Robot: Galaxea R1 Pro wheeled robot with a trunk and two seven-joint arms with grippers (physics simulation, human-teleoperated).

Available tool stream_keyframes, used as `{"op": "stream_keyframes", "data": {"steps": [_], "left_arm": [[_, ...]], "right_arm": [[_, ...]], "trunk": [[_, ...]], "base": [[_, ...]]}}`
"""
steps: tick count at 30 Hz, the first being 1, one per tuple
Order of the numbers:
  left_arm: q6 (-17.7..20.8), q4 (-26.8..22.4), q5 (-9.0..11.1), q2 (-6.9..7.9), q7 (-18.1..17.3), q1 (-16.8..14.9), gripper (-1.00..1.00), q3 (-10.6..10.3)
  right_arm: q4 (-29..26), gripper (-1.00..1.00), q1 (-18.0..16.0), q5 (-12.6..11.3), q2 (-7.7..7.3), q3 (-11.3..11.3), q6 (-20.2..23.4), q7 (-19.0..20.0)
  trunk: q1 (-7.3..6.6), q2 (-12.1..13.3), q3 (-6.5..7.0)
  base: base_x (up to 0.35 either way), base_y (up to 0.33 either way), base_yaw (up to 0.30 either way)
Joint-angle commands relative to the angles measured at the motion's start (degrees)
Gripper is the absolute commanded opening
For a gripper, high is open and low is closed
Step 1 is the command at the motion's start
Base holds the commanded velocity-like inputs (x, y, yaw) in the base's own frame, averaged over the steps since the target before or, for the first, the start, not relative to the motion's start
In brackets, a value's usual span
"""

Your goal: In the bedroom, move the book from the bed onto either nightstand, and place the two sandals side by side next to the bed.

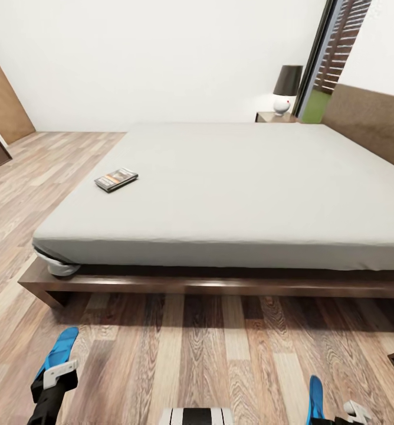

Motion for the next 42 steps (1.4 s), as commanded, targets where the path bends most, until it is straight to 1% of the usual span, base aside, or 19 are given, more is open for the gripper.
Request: {"op": "stream_keyframes", "data": {"steps": [1,4,6,7,11,13,14,15,17,20,21,23,24,25,27,29,31,36,42], "left_arm": [[-0.21,0.06,-0.60,-0.01,-0.10,-0.07,-1.00,0.50],[-0.19,0.06,-0.60,-0.03,-0.10,-0.06,-1.00,0.50],[-0.18,0.06,-0.63,-0.09,-0.10,-0.07,-1.00,0.45],[-0.18,0.06,-0.65,-0.10,-0.10,-0.08,-1.00,0.44],[-0.18,0.06,-0.67,-0.12,-0.10,-0.09,-1.00,0.44],[-0.18,0.06,-0.68,-0.14,-0.10,-0.06,-1.00,0.42],[-0.18,0.06,-0.71,-0.16,-0.10,-0.06,-1.00,0.42],[-0.18,0.06,-0.74,-0.18,-0.10,-0.07,-1.00,0.42],[-0.18,0.06,-0.76,-0.18,-0.10,-0.07,-1.00,0.42],[-0.18,0.06,-0.72,-0.17,-0.13,-0.07,-1.00,0.42],[-0.18,0.06,-0.71,-0.15,-0.16,-0.08,-1.00,0.42],[-0.18,0.06,-0.69,-0.14,-0.23,-0.09,-1.00,0.42],[-0.18,0.06,-0.69,-0.14,-0.25,-0.10,-1.00,0.42],[-0.18,0.06,-0.69,-0.13,-0.26,-0.10,-1.00,0.45],[-0.18,0.07,-0.67,-0.13,-0.27,-0.06,-1.00,0.48],[-0.18,0.07,-0.62,-0.12,-0.27,-0.08,-1.00,0.50],[-0.15,0.08,-0.60,-0.12,-0.27,-0.09,-1.00,0.50],[-0.10,0.12,-0.60,-0.12,-0.27,-0.07,-1.00,0.50],[-0.09,0.12,-0.60,-0.06,-0.27,-0.07,-1.00,0.50]], "right_arm": [[-0.03,-1.00,-0.03,-0.64,-0.04,-0.05,0.69,0.26],[-0.21,-1.00,-0.16,-0.79,-0.06,-0.26,1.58,0.39],[-2.64,-1.00,-0.39,-0.95,-0.16,-0.31,5.24,0.47],[-5.15,-1.00,-0.45,-0.99,-0.16,-0.32,8.64,0.52],[-18.94,-1.00,-0.52,-1.14,-0.10,-0.44,26.53,0.66],[-24.17,-1.00,-0.54,-1.36,-0.10,-0.53,32.27,0.69],[-25.22,-1.00,-0.54,-1.66,-0.12,-0.61,33.36,0.69],[-26.18,-1.00,-0.54,-2.76,-0.14,-0.73,34.54,0.70],[-26.77,-1.00,-0.54,-5.17,-0.20,-0.85,35.45,0.70],[-27.09,-1.00,-0.54,-9.84,-0.24,-0.87,36.00,1.06],[-27.13,-1.00,-0.54,-10.76,-0.24,-0.87,36.05,2.22],[-27.14,-1.00,-0.54,-11.83,-0.29,-0.87,36.10,7.68],[-27.12,-1.00,-0.54,-12.19,-0.44,-0.88,36.12,13.13],[-27.11,-1.00,-0.54,-12.29,-0.69,-0.88,36.13,16.31],[-27.15,-1.00,-0.54,-12.43,-1.03,-0.87,36.13,20.14],[-27.17,-1.00,-0.54,-12.52,-1.16,-0.87,36.15,21.96],[-27.24,-1.00,-0.54,-12.55,-1.23,-0.87,36.14,22.65],[-27.19,-1.00,-0.54,-12.56,-2.11,-0.85,36.14,23.14],[-27.17,-1.00,-0.54,-12.50,-2.20,-0.71,36.13,23.13]], "trunk": [[0.01,-0.03,-0.27],[0.09,-0.07,-0.93],[0.14,-0.10,-1.38],[0.17,-0.11,-1.60],[0.27,-0.17,-2.48],[0.32,-0.19,-2.93],[0.35,-0.21,-3.15],[0.37,-0.22,-3.37],[0.42,-0.25,-3.81],[0.50,-0.29,-4.48],[0.53,-0.30,-4.70],[0.58,-0.33,-5.14],[0.60,-0.34,-5.36],[0.63,-0.35,-5.59],[0.68,-0.38,-6.03],[0.73,-0.41,-6.47],[0.79,-0.43,-6.92],[0.91,-0.50,-8.02],[1.07,-0.58,-9.35]], "base": [[0.000,0.000,0.000],[0.000,0.000,0.000],[0.000,0.000,0.000],[0.000,0.000,0.000],[0.000,0.000,0.000],[0.000,0.000,0.000],[0.000,0.000,0.000],[0.000,0.000,0.000],[0.000,0.000,0.000],[0.000,0.000,0.000],[0.000,0.000,0.000],[0.000,0.000,0.000],[0.000,0.000,0.000],[0.000,0.000,0.000],[0.000,0.000,0.000],[0.000,0.000,0.000],[0.000,0.000,0.000],[0.000,0.000,0.000],[0.000,0.000,0.000]]}}
